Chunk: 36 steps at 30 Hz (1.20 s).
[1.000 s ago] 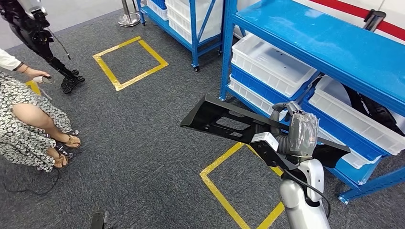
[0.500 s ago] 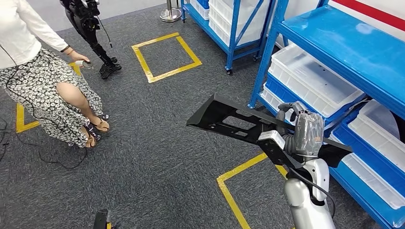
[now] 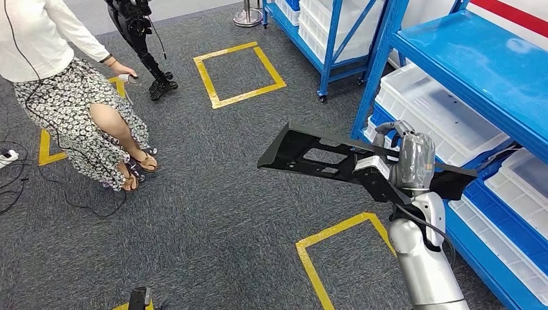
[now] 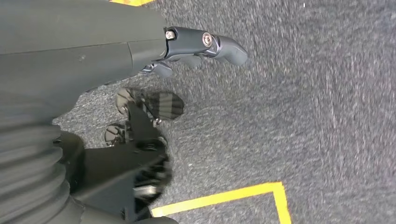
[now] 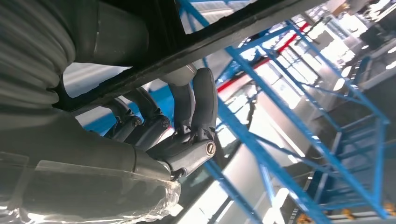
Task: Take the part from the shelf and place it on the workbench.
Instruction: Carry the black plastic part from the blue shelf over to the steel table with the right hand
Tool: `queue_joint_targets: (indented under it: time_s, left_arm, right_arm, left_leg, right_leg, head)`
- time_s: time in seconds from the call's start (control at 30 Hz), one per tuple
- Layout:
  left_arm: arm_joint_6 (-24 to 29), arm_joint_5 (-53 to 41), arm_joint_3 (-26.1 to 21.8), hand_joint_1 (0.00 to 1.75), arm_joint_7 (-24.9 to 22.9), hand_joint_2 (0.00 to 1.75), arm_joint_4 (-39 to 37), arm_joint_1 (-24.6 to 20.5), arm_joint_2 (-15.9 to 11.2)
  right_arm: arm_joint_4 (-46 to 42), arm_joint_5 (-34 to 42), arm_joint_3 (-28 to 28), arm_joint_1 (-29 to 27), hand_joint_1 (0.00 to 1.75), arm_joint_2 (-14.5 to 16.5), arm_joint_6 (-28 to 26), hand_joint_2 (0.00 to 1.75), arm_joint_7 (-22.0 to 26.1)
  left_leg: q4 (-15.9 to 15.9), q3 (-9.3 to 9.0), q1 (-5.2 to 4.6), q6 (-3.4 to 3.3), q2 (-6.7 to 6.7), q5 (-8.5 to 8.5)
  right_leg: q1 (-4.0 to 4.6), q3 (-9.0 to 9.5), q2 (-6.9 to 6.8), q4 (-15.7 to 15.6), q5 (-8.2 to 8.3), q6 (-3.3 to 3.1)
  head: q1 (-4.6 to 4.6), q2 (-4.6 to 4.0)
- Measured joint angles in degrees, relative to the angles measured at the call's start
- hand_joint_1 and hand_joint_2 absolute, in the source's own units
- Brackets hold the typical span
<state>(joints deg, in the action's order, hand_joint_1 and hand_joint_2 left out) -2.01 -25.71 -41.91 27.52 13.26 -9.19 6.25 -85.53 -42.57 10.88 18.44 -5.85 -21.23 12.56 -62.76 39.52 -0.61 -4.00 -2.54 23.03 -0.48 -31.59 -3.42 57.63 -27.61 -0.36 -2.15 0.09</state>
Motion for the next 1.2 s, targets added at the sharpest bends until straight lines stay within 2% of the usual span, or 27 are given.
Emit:
queue_joint_targets:
  time_s: [0.07, 0.13, 0.17, 0.2, 0.23, 0.3, 0.33, 0.37, 0.4, 0.43, 0.47, 0.5, 0.53, 0.57, 0.63, 0.73, 0.77, 0.8, 0.87, 0.9, 0.93, 1.0, 1.07, 1.1, 1.13, 1.17, 1.2]
  left_arm:
    - [0.3, 0.7, -0.1, 0.0, 0.0, 1.75, 0.0, 0.0, -0.4]
    - [0.7, 1.2, -0.4, 0.0, 0.0, 1.75, 0.0, 0.2, -0.7]
    - [0.8, 1.5, -0.7, 0.0, 0.1, 1.75, 0.0, 0.4, -0.8]
    - [0.9, 1.6, -0.9, 0.0, 0.1, 1.75, 0.0, 0.6, -0.8]
    - [1.0, 1.8, -1.1, 0.0, 0.1, 1.75, 0.0, 0.7, -0.8]
    - [1.3, 2.1, -1.4, 0.0, 0.2, 1.75, -0.1, 0.8, -0.8]
    - [1.5, 2.2, -1.5, 0.0, 0.2, 1.75, -0.1, 0.9, -0.8]
    - [1.6, 2.3, -1.6, 0.0, 0.2, 1.75, -0.1, 1.1, -0.7]
    - [1.7, 2.3, -1.6, 0.0, 0.2, 1.75, -0.2, 1.3, -0.7]
    - [1.8, 2.3, -1.6, 0.0, 0.2, 1.75, -0.3, 1.5, -0.7]
    - [1.8, 2.3, -1.7, 0.0, 0.2, 1.75, -0.3, 1.6, -0.7]
    - [1.8, 2.3, -1.7, 0.0, 0.2, 1.75, -0.3, 1.6, -0.8]
    - [1.8, 2.3, -1.8, 0.0, 0.2, 1.75, -0.3, 1.7, -0.8]
    - [1.8, 2.3, -1.8, 0.0, 0.3, 1.75, -0.3, 1.7, -0.8]
    - [1.9, 2.3, -1.9, 0.0, 0.3, 1.75, -0.4, 1.7, -0.9]
    - [1.9, 2.2, -1.9, 0.0, 0.3, 1.75, -0.4, 1.8, -0.8]
    - [1.9, 2.1, -1.9, 0.0, 0.2, 1.75, -0.4, 1.9, -0.9]
    - [2.0, 2.0, -1.9, 0.0, 0.2, 1.75, -0.4, 1.9, -0.8]
    - [2.3, 1.4, -1.9, 0.0, 0.0, 1.75, -0.5, 1.8, -0.7]
    - [2.4, 1.1, -1.9, 0.0, -0.2, 1.75, -0.5, 1.7, -0.7]
    - [2.5, 0.8, -1.9, 0.0, -0.3, 1.75, -0.5, 1.6, -0.6]
    - [2.6, 0.2, -1.8, 0.0, -0.6, 1.75, -0.5, 1.3, -0.7]
    - [2.7, -0.3, -1.6, 0.0, -1.1, 1.75, -0.4, 0.9, -0.7]
    - [2.7, -0.4, -1.5, 0.0, -1.3, 1.75, -0.4, 0.7, -0.8]
    - [2.7, -0.6, -1.4, 0.0, -1.5, 1.75, -0.4, 0.6, -0.8]
    - [2.8, -0.7, -1.3, 0.0, -1.7, 1.75, -0.4, 0.6, -0.8]
    - [2.8, -0.8, -1.3, 0.0, -1.8, 1.75, -0.4, 0.5, -0.7]
  right_arm:
    - [2.1, 0.8, 1.0, 2.2, 1.75, -0.1, -0.3, 1.75, 0.3]
    - [3.9, 1.3, 2.0, 3.7, 1.75, -0.2, -0.5, 1.75, 0.7]
    - [4.6, 1.5, 2.4, 4.3, 1.75, -0.2, -0.7, 1.75, 0.9]
    - [5.4, 1.6, 2.7, 5.0, 1.75, -0.2, -1.0, 1.75, 1.1]
    - [6.1, 1.7, 3.0, 5.6, 1.75, -0.3, -1.2, 1.75, 1.2]
    - [7.5, 1.8, 3.4, 6.3, 1.75, -0.5, -1.8, 1.75, 1.4]
    - [8.2, 1.9, 3.6, 6.3, 1.75, -0.6, -1.9, 1.75, 1.5]
    - [8.7, 1.9, 3.7, 6.4, 1.75, -0.6, -2.1, 1.75, 1.5]
    - [9.1, 1.9, 3.9, 6.4, 1.75, -0.6, -2.4, 1.75, 1.6]
    - [9.5, 2.0, 4.0, 6.5, 1.75, -0.6, -2.6, 1.75, 1.7]
    - [9.7, 2.0, 4.2, 6.6, 1.75, -0.6, -2.8, 1.75, 1.8]
    - [9.9, 2.0, 4.3, 6.7, 1.75, -0.6, -3.0, 1.75, 1.8]
    - [10.1, 2.0, 4.4, 6.8, 1.75, -0.6, -3.2, 1.75, 1.8]
    - [10.2, 2.0, 4.5, 6.9, 1.75, -0.5, -3.2, 1.75, 1.9]
    - [10.4, 2.0, 4.6, 6.9, 1.75, -0.5, -3.3, 1.75, 1.9]
    - [10.4, 2.0, 4.6, 6.9, 1.75, -0.5, -3.3, 1.75, 1.9]
    - [10.4, 2.0, 4.7, 7.0, 1.75, -0.4, -3.4, 1.75, 1.8]
    - [10.3, 1.9, 4.8, 6.9, 1.75, -0.3, -3.6, 1.75, 1.7]
    - [9.8, 1.5, 4.9, 6.1, 1.75, -0.1, -4.2, 1.75, 1.2]
    - [9.3, 1.3, 4.9, 5.5, 1.75, -0.1, -4.4, 1.75, 0.9]
    - [8.7, 1.1, 4.9, 4.7, 1.75, -0.2, -4.6, 1.75, 0.6]
    - [7.1, 0.8, 4.7, 3.3, 1.75, -0.4, -5.2, 1.75, 0.1]
    - [5.4, 0.3, 4.2, 1.6, 1.75, -0.8, -5.7, 1.75, -0.2]
    - [4.6, 0.1, 3.9, 0.6, 1.75, -0.9, -5.9, 1.75, -0.4]
    - [3.8, -0.2, 3.7, -0.3, 1.75, -1.1, -6.0, 1.75, -0.6]
    - [2.9, -0.5, 3.4, -1.1, 1.75, -1.2, -6.1, 1.75, -0.8]
    - [2.1, -0.9, 3.2, -1.8, 1.75, -1.2, -6.1, 1.75, -1.0]
  left_leg:
    - [3.3, -1.56, -1.0, -0.96, -1.37, -0.53]
    - [4.4, -2.06, -1.11, -1.34, -0.28, -0.7]
    - [5.5, -2.73, -0.94, -1.52, 0.38, -1.09]
    - [6.5, -3.47, -0.68, -1.78, 1.03, -1.55]
    - [7.5, -4.15, -0.38, -1.94, 1.68, -1.99]
    - [7.9, -4.48, -0.08, -1.99, 3.11, -2.27]
    - [7.9, -4.47, 0.02, -1.86, 3.94, -2.25]
    - [7.8, -4.46, 0.13, -1.66, 4.79, -2.17]
    - [7.6, -4.43, 0.31, -1.34, 5.58, -2.04]
    - [7.3, -4.37, 0.56, -0.88, 6.33, -1.81]
    - [6.6, -4.16, 0.79, -0.26, 7.04, -1.44]
    - [5.7, -3.79, 0.95, 0.44, 7.67, -0.97]
    - [5.0, -3.37, 1.05, 1.08, 8.17, -0.54]
    - [4.4, -2.98, 1.09, 1.57, 8.53, -0.23]
    - [4.1, -2.67, 1.15, 1.9, 8.79, -0.06]
    - [4.0, -2.65, 1.2, 1.91, 8.83, -0.06]
    - [3.9, -2.59, 1.33, 2.02, 8.6, 0.05]
    - [1.6, -1.54, 1.49, 2.3, 7.16, 1.23]
    - [-6.9, 2.91, 1.76, 2.66, 4.04, 4.43]
    - [-9.9, 4.57, 1.72, 2.52, 2.7, 5.17]
    - [-9.4, 4.54, 1.53, 2.0, 2.47, 4.22]
    - [-1.8, 0.66, 0.56, 0.45, 0.8, 0.92]
    - [2.8, -1.71, -0.6, -0.67, -0.91, -0.08]
    - [3.2, -1.89, -0.98, -0.87, -1.03, 0.13]
    - [3.8, -2.1, -1.22, -1.07, -0.51, 0.01]
    - [4.9, -2.75, -1.07, -1.36, 0.09, -0.36]
    - [6.1, -3.61, -0.89, -1.64, 0.6, -0.85]
  right_leg:
    - [0.17, 0.14, -0.89, -0.2, -0.19, 0.26]
    - [0.42, 0.4, -1.97, -0.8, -0.36, 0.57]
    - [0.51, 0.45, -1.72, -0.6, -0.65, 0.66]
    - [0.57, 0.09, -0.88, 0.4, -1.25, 0.62]
    - [0.54, -0.97, 0.39, 2.7, -2.25, 0.52]
    - [0.05, -4.76, 2.68, 10.1, -4.82, 0.32]
    - [-0.23, -6.76, 3.09, 13.3, -5.65, 0.51]
    - [-0.56, -8.03, 3.23, 14.9, -5.66, 0.99]
    - [-0.95, -8.23, 3.28, 14.2, -4.7, 1.72]
    - [-1.38, -7.31, 3.44, 11.4, -2.96, 2.62]
    - [-1.92, -5.74, 3.96, 7.3, -1.06, 3.53]
    - [-2.17, -4.18, 4.56, 3.9, 0.37, 4.02]
    - [-2.25, -3.13, 4.97, 1.7, 1.15, 3.98]
    - [-2.19, -2.66, 5.24, 0.8, 1.37, 3.65]
    - [-1.88, -2.67, 4.99, 1.0, 1.26, 2.86]
    - [-1.86, -2.69, 4.96, 1.0, 1.29, 2.77]
    - [-1.91, -2.59, 4.72, 1.0, 1.33, 2.49]
    - [-1.79, -2.36, 4.25, 1.0, 1.26, 1.96]
    - [-1.15, -1.65, 2.55, 0.9, 0.84, 0.62]
    - [-0.69, -1.33, 1.78, 0.9, 0.54, 0.16]
    - [-0.37, -1.1, 1.12, 0.9, 0.3, -0.05]
    - [-0.1, -0.68, 0.24, 0.8, -0.03, -0.07]
    - [-0.14, -0.36, -0.75, 0.4, -0.24, 0.2]
    - [-0.24, -0.22, -1.32, 0.1, -0.31, 0.41]
    - [-0.32, 0.06, -1.86, -0.3, -0.29, 0.65]
    - [-0.3, 0.23, -1.99, -0.6, -0.36, 0.85]
    - [-0.25, 0.31, -1.3, -0.5, -0.54, 0.95]
  head:
    - [-0.01, 0.0]
    - [-0.05, 0.0]
    - [0.06, 0.0]
    - [0.13, 0.0]
    - [0.25, 0.0]
    - [0.38, 0.0]
    - [0.42, 0.0]
    - [0.41, 0.0]
    - [0.39, 0.0]
    - [0.41, 0.0]
    - [0.51, 0.0]
    - [0.72, 0.0]
    - [0.87, 0.0]
    - [1.0, 0.0]
    - [0.99, 0.0]
    - [0.96, 0.0]
    - [0.97, 0.0]
    - [0.85, 0.0]
    - [0.62, 0.0]
    - [0.48, 0.0]
    - [0.48, 0.0]
    - [0.52, 0.0]
    - [0.52, 0.0]
    - [0.5, 0.0]
    - [0.42, 0.0]
    - [0.38, 0.0]
    - [0.44, 0.0]
